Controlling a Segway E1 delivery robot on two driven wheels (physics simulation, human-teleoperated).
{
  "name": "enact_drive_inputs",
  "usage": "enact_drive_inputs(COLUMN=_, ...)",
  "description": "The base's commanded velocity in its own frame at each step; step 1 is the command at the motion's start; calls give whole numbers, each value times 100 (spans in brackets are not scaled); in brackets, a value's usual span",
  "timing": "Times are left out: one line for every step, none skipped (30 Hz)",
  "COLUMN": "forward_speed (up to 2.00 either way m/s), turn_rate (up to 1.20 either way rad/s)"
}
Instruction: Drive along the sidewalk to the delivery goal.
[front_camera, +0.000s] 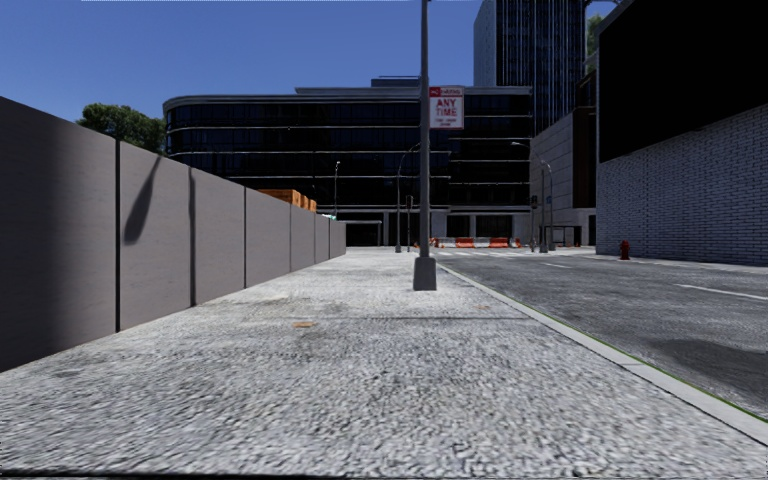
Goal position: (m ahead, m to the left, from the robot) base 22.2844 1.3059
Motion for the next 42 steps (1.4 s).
enact_drive_inputs(forward_speed=200, turn_rate=0)
enact_drive_inputs(forward_speed=200, turn_rate=0)
enact_drive_inputs(forward_speed=200, turn_rate=0)
enact_drive_inputs(forward_speed=200, turn_rate=0)
enact_drive_inputs(forward_speed=200, turn_rate=0)
enact_drive_inputs(forward_speed=200, turn_rate=0)
enact_drive_inputs(forward_speed=200, turn_rate=0)
enact_drive_inputs(forward_speed=200, turn_rate=0)
enact_drive_inputs(forward_speed=200, turn_rate=0)
enact_drive_inputs(forward_speed=200, turn_rate=0)
enact_drive_inputs(forward_speed=200, turn_rate=0)
enact_drive_inputs(forward_speed=200, turn_rate=0)
enact_drive_inputs(forward_speed=200, turn_rate=0)
enact_drive_inputs(forward_speed=200, turn_rate=0)
enact_drive_inputs(forward_speed=200, turn_rate=0)
enact_drive_inputs(forward_speed=200, turn_rate=0)
enact_drive_inputs(forward_speed=200, turn_rate=0)
enact_drive_inputs(forward_speed=200, turn_rate=0)
enact_drive_inputs(forward_speed=200, turn_rate=0)
enact_drive_inputs(forward_speed=200, turn_rate=0)
enact_drive_inputs(forward_speed=200, turn_rate=0)
enact_drive_inputs(forward_speed=200, turn_rate=0)
enact_drive_inputs(forward_speed=200, turn_rate=0)
enact_drive_inputs(forward_speed=200, turn_rate=0)
enact_drive_inputs(forward_speed=200, turn_rate=0)
enact_drive_inputs(forward_speed=200, turn_rate=0)
enact_drive_inputs(forward_speed=200, turn_rate=0)
enact_drive_inputs(forward_speed=200, turn_rate=0)
enact_drive_inputs(forward_speed=200, turn_rate=0)
enact_drive_inputs(forward_speed=200, turn_rate=0)
enact_drive_inputs(forward_speed=200, turn_rate=0)
enact_drive_inputs(forward_speed=200, turn_rate=0)
enact_drive_inputs(forward_speed=200, turn_rate=0)
enact_drive_inputs(forward_speed=200, turn_rate=0)
enact_drive_inputs(forward_speed=200, turn_rate=0)
enact_drive_inputs(forward_speed=200, turn_rate=0)
enact_drive_inputs(forward_speed=200, turn_rate=0)
enact_drive_inputs(forward_speed=200, turn_rate=0)
enact_drive_inputs(forward_speed=200, turn_rate=0)
enact_drive_inputs(forward_speed=200, turn_rate=6)
enact_drive_inputs(forward_speed=200, turn_rate=15)
enact_drive_inputs(forward_speed=200, turn_rate=18)
